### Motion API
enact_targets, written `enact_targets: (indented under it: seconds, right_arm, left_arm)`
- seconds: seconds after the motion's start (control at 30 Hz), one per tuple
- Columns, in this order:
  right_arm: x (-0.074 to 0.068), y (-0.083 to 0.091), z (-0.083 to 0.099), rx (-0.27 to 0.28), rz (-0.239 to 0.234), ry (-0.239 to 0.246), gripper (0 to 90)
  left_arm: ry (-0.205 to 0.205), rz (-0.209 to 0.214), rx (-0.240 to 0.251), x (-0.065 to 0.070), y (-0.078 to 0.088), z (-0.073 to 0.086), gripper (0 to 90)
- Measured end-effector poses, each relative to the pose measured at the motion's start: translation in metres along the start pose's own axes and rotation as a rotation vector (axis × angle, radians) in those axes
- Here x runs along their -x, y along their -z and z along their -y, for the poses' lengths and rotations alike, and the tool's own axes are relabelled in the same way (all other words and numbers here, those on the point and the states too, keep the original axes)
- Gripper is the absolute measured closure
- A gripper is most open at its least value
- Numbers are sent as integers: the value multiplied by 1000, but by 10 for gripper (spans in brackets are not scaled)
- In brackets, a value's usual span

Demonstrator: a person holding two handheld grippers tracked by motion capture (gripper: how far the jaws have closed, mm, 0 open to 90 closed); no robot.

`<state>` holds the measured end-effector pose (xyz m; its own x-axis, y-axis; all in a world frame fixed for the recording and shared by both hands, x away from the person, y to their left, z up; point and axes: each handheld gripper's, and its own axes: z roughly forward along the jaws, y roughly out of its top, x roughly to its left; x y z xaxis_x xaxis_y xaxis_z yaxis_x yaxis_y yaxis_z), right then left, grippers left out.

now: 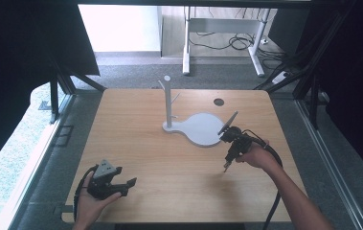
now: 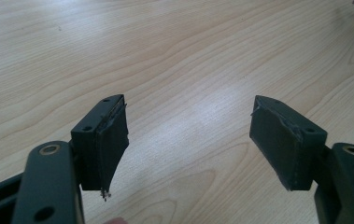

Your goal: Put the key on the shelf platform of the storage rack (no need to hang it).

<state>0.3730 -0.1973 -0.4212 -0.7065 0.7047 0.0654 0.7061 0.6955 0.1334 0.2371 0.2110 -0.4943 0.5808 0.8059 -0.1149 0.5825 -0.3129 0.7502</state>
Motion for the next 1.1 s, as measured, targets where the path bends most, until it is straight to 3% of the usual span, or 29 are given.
enact_targets:
  seconds: [0.33, 0.47, 1.1]
  right_arm:
    - [2, 3, -13, 21, -9, -2, 894]
    - [3, 5, -16, 28, -9, -3, 894]
    - [6, 19, -38, 55, -1, 0, 895]
  left_arm:
    - [2, -2, 5, 0, 1, 0, 282]
    - [14, 40, 22, 0, 3, -1, 282]
    - [7, 28, 18, 1, 4, -2, 282]
